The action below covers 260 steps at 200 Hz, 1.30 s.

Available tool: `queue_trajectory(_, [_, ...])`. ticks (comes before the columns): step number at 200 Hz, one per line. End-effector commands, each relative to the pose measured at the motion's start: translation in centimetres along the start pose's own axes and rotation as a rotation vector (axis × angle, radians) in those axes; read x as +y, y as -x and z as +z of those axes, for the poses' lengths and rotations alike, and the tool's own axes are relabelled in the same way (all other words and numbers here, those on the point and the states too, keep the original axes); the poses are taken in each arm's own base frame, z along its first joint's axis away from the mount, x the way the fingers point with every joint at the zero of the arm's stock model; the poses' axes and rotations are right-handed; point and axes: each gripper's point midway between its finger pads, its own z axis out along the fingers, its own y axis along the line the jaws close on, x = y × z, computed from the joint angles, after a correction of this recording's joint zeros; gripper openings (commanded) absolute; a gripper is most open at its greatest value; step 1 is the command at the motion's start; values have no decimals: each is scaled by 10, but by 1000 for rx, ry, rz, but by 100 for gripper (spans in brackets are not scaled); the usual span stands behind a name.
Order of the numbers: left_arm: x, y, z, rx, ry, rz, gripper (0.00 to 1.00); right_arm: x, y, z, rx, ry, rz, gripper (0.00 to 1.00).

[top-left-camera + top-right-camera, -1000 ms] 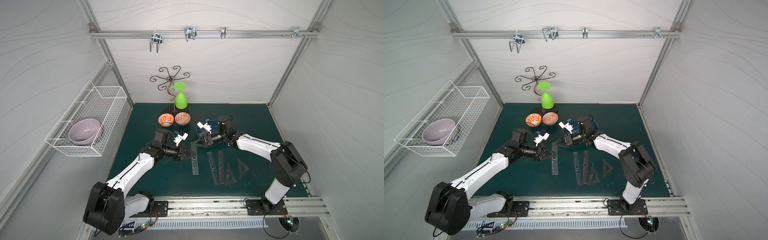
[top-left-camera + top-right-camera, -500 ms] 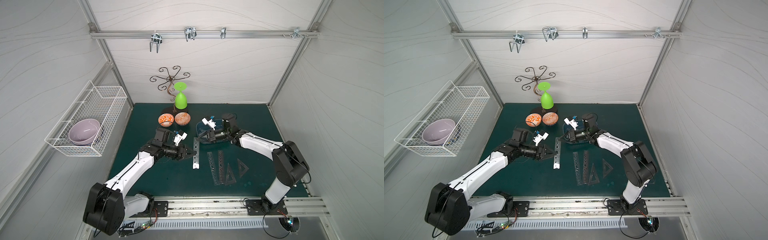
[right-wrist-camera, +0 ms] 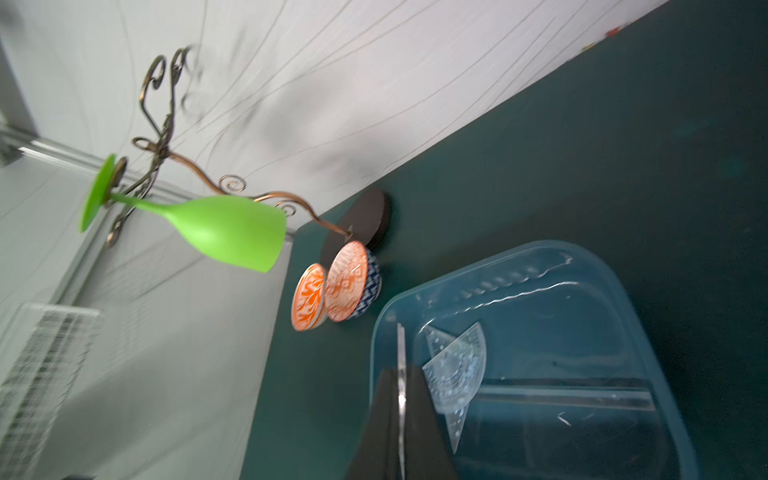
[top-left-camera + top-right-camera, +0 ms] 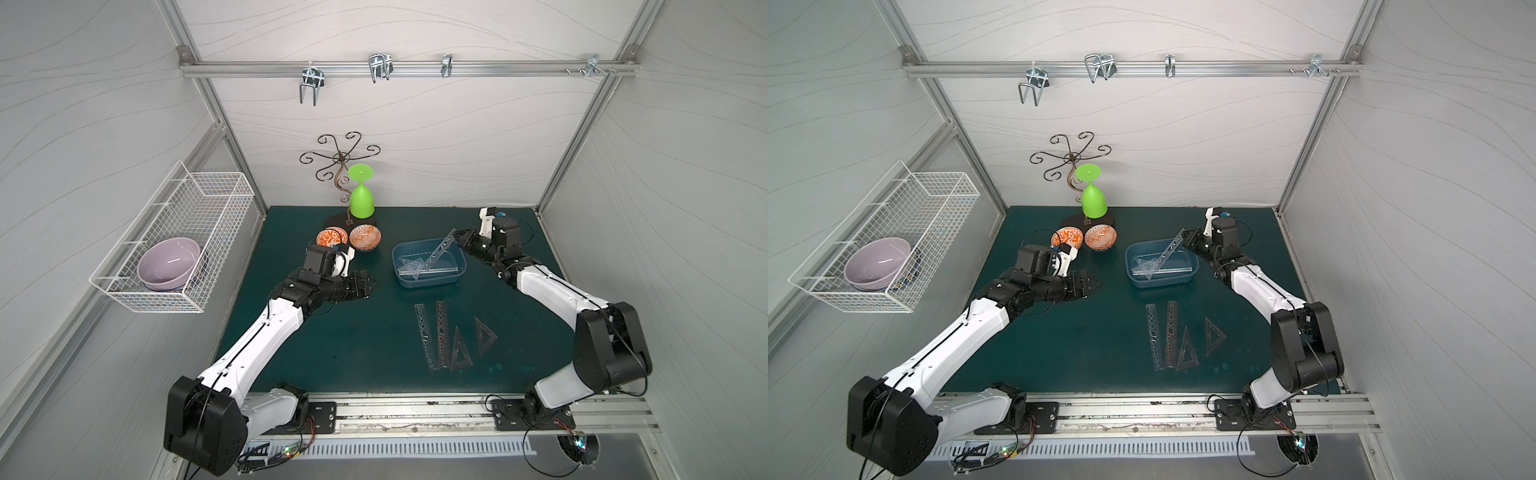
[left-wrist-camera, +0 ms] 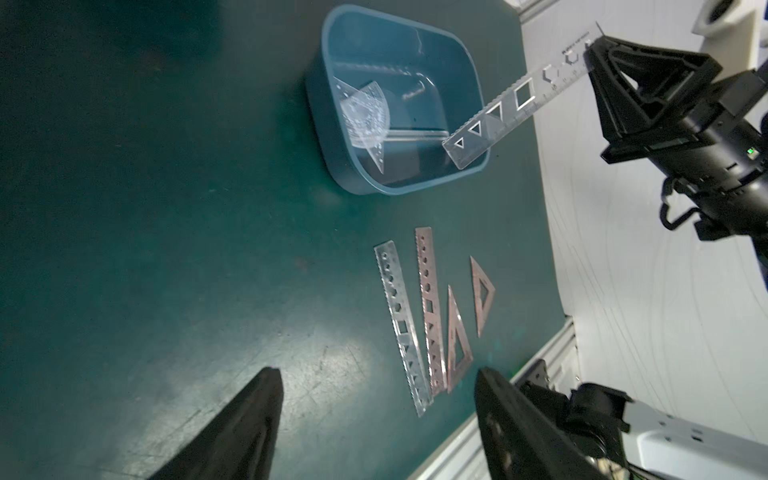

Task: Put the scattered rulers into the storage box
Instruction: Pick up the ruler from the center of the board, then place the ruler in the storage box.

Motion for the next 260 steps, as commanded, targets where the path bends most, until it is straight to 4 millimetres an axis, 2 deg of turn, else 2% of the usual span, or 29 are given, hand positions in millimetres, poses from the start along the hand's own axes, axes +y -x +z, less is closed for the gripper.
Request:
queue_trajectory(1, [10,20,-2,-87,76,-1,76,-16,7,14,-112,-122,-59,0])
queue_trajectory(44, [21,18,4,-70,107,-18,76,-9,-12,46,-107,-95,-58,0])
queue_trajectory(83, [26,11,9,-26,109,-24,76,4,-25,68,-105,-70,-64,0])
queue_trajectory(110, [29,11,8,-25,118,-17,76,6,-38,82,-77,-49,-54,0])
queue_trajectory(151, [28,9,9,-11,114,-18,77,7,-57,94,-41,-31,-51,0])
queue_trajectory(184, [29,9,10,-9,115,-16,77,-6,-72,96,-8,-50,-51,4])
queue_trajectory(218, [29,9,11,-3,116,-20,77,-22,-69,91,10,-60,-47,16])
queue_trajectory(260, [29,9,11,-3,112,-21,77,-23,-44,79,13,-35,-56,42])
